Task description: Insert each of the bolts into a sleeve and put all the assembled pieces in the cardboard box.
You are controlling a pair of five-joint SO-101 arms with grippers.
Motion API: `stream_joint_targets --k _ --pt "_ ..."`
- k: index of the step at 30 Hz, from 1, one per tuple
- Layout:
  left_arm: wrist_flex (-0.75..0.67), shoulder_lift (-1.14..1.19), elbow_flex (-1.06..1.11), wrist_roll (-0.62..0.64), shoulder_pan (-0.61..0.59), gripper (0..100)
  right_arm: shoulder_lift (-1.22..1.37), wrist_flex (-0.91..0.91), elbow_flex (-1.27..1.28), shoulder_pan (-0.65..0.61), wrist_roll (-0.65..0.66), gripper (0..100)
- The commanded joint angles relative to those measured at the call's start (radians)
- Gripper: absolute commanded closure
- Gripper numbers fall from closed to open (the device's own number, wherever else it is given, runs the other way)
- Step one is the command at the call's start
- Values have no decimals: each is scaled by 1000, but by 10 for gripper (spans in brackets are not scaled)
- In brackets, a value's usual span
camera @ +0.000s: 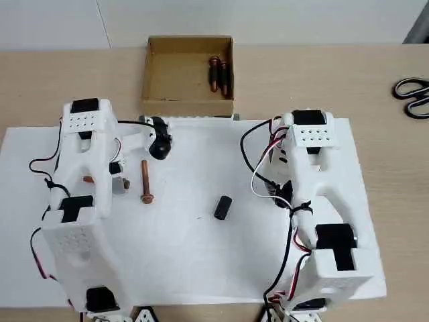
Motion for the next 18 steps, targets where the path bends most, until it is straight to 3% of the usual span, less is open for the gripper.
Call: stream_joint_targets --k 1,6,18 --pt "-11 -9 -18 -279 -40 903 -51 -1 -5 5 6 996" --pt "64 -9 -70 -307 -41 902 -51 -5 -5 5 6 996" --pt "66 -9 -82 -307 -44 900 -53 -5 -6 7 9 996"
